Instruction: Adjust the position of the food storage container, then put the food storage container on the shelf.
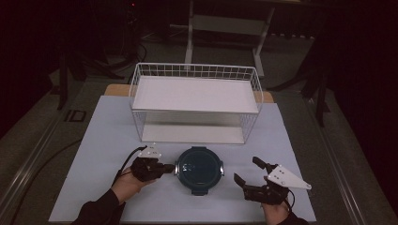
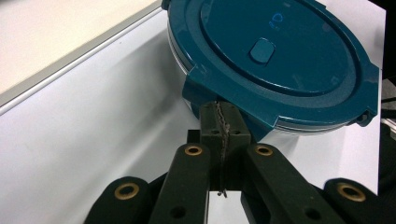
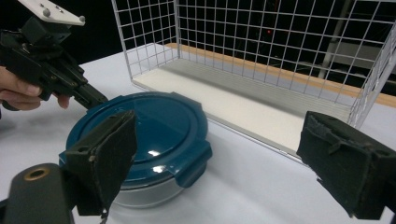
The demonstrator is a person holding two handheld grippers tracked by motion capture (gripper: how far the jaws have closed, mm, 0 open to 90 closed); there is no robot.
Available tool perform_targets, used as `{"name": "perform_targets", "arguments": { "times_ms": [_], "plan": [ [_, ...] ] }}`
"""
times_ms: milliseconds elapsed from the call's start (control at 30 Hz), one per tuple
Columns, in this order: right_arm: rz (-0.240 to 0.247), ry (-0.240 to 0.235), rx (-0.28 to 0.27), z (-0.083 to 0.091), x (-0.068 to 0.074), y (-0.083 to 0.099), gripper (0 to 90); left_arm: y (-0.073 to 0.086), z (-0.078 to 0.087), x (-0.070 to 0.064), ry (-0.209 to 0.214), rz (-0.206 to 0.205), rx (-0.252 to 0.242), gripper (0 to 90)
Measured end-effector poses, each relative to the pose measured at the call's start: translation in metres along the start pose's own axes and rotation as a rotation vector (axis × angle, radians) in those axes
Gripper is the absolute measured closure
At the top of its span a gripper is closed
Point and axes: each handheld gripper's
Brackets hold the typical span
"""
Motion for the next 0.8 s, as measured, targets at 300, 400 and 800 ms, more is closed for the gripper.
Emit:
{"name": "perform_targets", "arguments": {
  "times_ms": [300,400,800],
  "plan": [
    [0.004,0.013,-0.006,0.003,-0.001,0.000,11.5,0.002,0.012,0.002,-0.018,-0.002,-0.019,80.2],
    [0.003,0.012,-0.008,0.003,-0.001,0.000,11.5,0.002,0.021,0.003,-0.017,0.025,-0.060,64.4],
    [0.003,-0.018,-0.046,-0.004,0.003,-0.003,10.8,-0.007,0.039,-0.003,0.055,0.126,-0.152,1.5]
  ]
}}
Point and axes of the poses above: each handheld gripper's, and its own axes: z roughly backward along the jaws, y roughly out of its underside, x roughly to its left, and after that the axes turned 2 degrees about x, right-handed
